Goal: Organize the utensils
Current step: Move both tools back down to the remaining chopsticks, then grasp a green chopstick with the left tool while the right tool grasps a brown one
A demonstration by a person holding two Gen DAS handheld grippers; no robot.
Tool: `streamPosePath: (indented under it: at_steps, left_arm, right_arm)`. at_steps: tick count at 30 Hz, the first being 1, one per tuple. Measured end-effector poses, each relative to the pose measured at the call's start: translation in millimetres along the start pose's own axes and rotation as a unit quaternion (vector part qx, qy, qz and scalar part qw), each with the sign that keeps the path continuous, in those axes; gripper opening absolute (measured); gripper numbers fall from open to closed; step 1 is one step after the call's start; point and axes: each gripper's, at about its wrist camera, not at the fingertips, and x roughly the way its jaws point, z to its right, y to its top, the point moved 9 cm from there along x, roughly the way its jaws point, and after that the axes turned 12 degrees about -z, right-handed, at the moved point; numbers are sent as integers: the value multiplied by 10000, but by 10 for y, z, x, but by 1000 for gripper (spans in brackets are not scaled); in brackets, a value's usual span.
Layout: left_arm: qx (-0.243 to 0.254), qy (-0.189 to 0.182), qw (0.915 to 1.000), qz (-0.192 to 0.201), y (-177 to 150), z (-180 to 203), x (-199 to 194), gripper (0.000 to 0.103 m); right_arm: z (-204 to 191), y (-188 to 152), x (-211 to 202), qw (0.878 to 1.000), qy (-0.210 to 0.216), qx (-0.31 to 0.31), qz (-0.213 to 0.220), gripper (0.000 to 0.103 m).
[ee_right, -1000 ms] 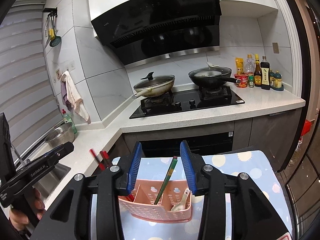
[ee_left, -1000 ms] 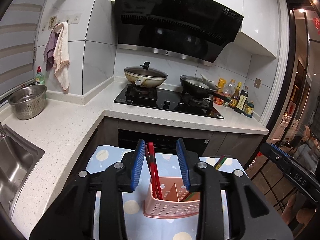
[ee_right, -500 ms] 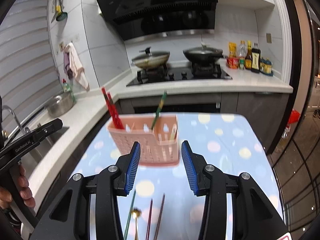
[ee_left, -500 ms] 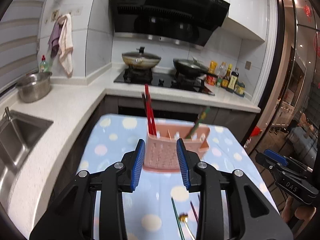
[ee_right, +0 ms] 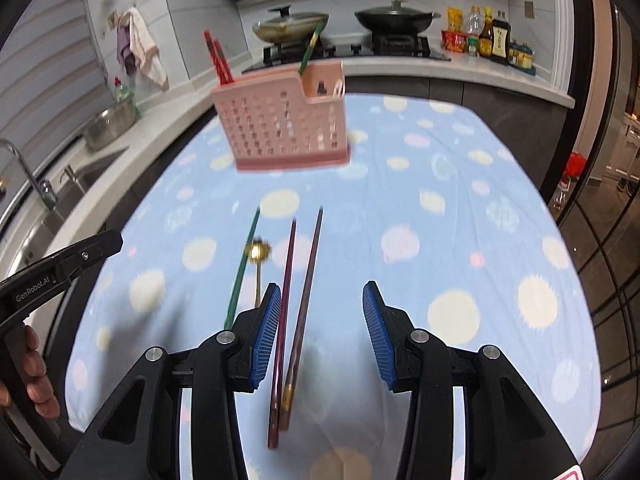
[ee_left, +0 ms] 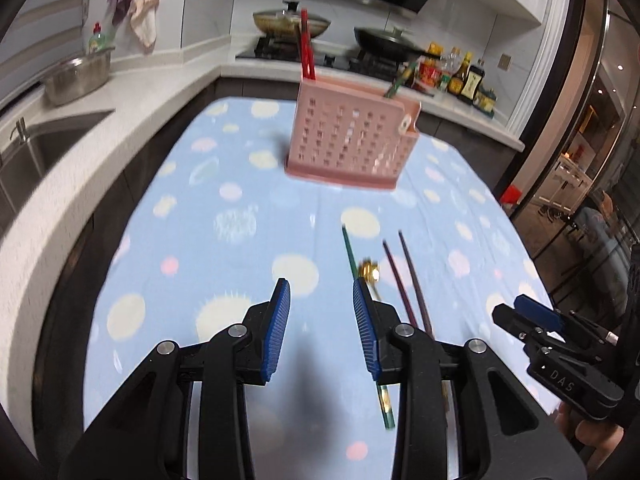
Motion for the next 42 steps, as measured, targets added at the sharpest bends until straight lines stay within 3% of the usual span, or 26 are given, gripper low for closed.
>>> streamPosePath:
  at_steps: [6,11,15,30,32,42]
  left_arm:
    - [-30,6,9993,-375,-380,33,190,31]
    - [-8,10,9984,-558,-529,85,279,31]
    - [83,59,9979,-647,-644,121,327,31]
    - [176,-20,9968,-777,-700,197,370,31]
    - [211,-43,9966,-797,-719,233,380,31]
    - [534,-294,9930,-1015,-853,531,512,33]
  right_arm:
    - [-79,-336,250,9992,-13,-113,-383,38]
    - [-107,-472,386,9982,26,-126,-579,24]
    - [-132,-508,434,9977,64,-147,-653,20]
    - [-84,-585,502,9970,34,-156,-763,18]
    - [-44,-615,523,9966,-5,-116,-817,13]
    - [19,-647,508,9967,-18,-50,-810,7]
